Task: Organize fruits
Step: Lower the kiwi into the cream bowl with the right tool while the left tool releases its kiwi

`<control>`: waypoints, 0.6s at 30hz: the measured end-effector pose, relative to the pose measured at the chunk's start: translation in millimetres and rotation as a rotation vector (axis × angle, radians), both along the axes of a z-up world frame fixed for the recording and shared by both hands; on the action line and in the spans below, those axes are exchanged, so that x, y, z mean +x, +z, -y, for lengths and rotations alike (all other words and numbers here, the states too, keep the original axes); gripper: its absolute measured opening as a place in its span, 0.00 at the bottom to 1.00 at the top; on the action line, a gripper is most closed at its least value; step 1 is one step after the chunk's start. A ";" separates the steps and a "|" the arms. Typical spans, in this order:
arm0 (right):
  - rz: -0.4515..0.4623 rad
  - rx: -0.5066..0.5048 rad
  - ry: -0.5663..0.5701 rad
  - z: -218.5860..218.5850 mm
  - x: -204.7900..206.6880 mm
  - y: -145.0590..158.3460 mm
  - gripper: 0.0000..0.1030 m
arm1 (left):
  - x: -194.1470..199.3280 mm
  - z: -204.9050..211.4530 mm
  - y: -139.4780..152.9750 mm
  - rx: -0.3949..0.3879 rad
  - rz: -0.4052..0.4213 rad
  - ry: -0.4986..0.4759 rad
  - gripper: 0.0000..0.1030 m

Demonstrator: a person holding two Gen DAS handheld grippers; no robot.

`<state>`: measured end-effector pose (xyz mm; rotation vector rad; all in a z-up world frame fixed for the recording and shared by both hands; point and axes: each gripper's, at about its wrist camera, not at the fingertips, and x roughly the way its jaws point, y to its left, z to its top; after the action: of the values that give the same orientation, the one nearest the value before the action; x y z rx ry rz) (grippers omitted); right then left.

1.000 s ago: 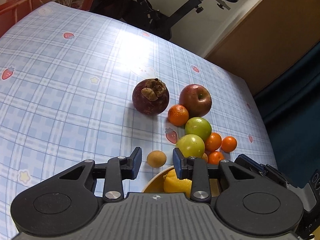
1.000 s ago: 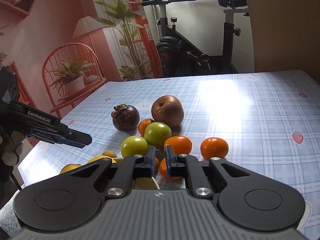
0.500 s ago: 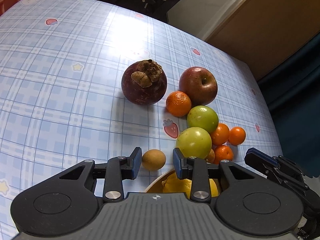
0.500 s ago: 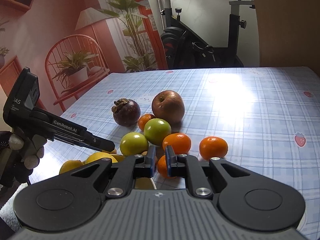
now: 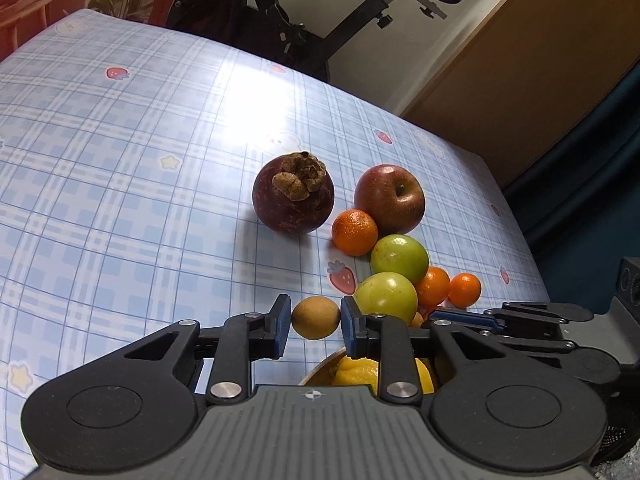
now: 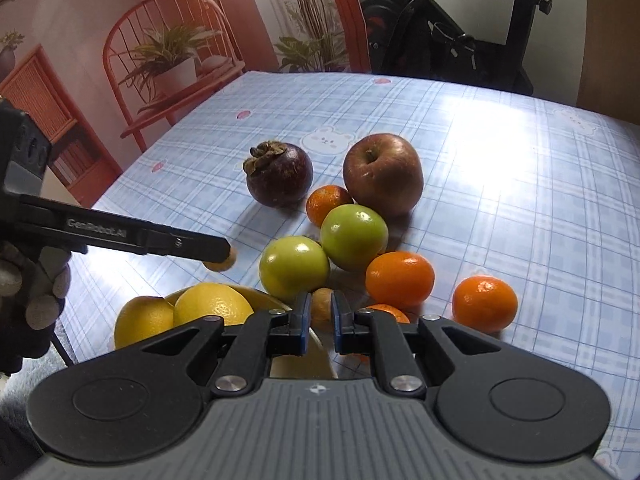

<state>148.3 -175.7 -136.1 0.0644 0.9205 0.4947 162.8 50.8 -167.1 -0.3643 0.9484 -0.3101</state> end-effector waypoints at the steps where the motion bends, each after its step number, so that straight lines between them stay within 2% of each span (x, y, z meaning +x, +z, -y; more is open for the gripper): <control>1: -0.004 -0.012 0.002 -1.7 2.1 -0.6 0.14 | -2.4 -2.7 2.0 0.001 0.012 0.002 0.28; 6: -0.024 -0.038 0.020 -8.2 10.2 -2.0 0.21 | -10.4 -17.4 6.3 -0.023 0.027 0.014 0.28; 18: -0.036 -0.060 0.029 -23.3 22.4 -6.1 0.26 | -19.2 -21.1 12.5 -0.038 0.046 0.018 0.28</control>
<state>170.7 -152.4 -142.3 0.0054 0.9720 0.4937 143.6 71.8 -154.6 -0.3986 0.8943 -0.3194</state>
